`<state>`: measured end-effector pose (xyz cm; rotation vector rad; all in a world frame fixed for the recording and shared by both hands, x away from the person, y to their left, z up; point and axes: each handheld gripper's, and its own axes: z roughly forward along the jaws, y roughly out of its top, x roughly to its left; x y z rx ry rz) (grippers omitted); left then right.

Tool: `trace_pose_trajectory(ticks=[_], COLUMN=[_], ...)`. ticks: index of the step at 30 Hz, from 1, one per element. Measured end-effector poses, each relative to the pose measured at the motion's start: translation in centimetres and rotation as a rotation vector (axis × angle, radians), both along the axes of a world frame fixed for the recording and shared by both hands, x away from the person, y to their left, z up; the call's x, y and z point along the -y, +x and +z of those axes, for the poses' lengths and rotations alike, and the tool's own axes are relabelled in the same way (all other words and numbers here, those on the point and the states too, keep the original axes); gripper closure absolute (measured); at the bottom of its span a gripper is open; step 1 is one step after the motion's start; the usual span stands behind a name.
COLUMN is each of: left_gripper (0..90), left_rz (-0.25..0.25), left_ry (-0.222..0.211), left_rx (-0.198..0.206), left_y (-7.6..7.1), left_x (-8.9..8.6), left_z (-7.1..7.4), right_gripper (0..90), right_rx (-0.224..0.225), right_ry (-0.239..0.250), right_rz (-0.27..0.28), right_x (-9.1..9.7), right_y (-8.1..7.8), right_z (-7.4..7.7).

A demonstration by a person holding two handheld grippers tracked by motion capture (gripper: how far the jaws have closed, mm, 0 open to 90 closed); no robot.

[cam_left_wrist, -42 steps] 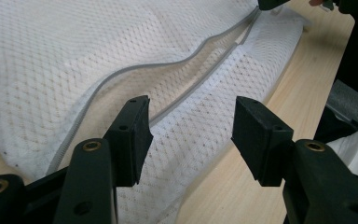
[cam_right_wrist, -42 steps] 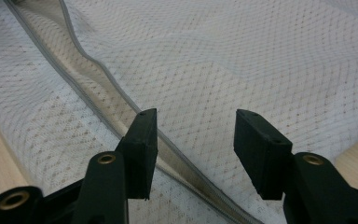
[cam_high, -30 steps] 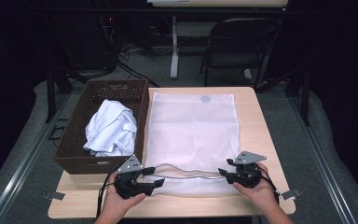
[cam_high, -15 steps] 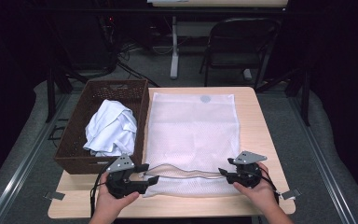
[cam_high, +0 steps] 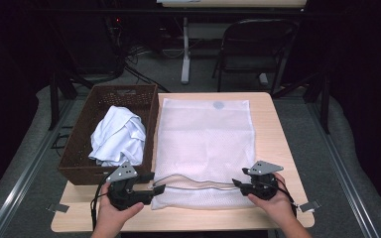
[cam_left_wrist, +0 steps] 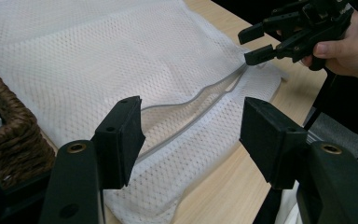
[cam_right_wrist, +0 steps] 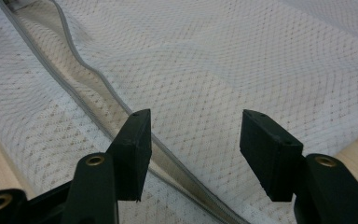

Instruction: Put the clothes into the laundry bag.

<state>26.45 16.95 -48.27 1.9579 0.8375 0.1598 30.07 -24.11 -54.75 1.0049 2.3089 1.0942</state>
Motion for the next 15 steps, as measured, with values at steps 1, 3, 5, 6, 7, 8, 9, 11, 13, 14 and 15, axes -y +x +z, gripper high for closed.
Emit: trace_pose_trajectory(ticks=[1,3,5,6,7,8,9,11,13,14,15], left_gripper=[39.1,39.1,38.9,38.7,38.5,38.1,37.7,37.2,35.5,34.4,34.4], left_rz=[0.01,0.016,0.027,0.035,0.043,0.049,0.057,0.067,0.084,0.098,0.103], left_ry=[-0.005,-0.006,-0.009,-0.011,-0.01,-0.004,-0.008,-0.013,-0.013,-0.014,-0.009], left_rx=[0.009,0.014,0.02,0.031,0.03,0.036,0.041,0.042,0.051,0.052,0.055], left_y=[-0.1,-0.1,-0.2,-0.2,-0.3,-0.3,-0.2,-0.3,-0.3,-0.3,-0.3], left_x=[-0.2,-0.4,-0.7,-0.9,-1.0,-1.2,-1.4,-1.6,-1.9,-2.0,-2.2], left_z=[0.2,0.4,0.7,0.7,0.8,0.9,0.9,1.0,1.1,1.2,1.2], right_gripper=[43.6,43.6,43.5,43.6,43.5,43.5,43.5,43.5,43.4,43.4,43.4], right_rx=[0.0,0.001,0.0,-0.001,-0.002,0.0,-0.001,0.0,-0.001,-0.003,-0.003], right_ry=[-0.001,-0.001,0.0,0.0,0.0,-0.001,-0.001,-0.002,-0.001,-0.001,-0.001], right_rz=[0.0,0.001,-0.002,-0.002,-0.002,0.001,0.001,0.001,0.0,-0.003,-0.003], right_x=[0.0,0.0,0.0,-0.1,-0.1,0.0,0.0,0.0,0.0,0.0,0.0], right_y=[0.0,0.0,0.0,0.0,0.0,0.0,0.0,0.0,0.1,0.1,0.1], right_z=[0.0,0.0,0.0,0.0,0.0,0.0,0.0,0.0,0.0,-0.1,-0.1])
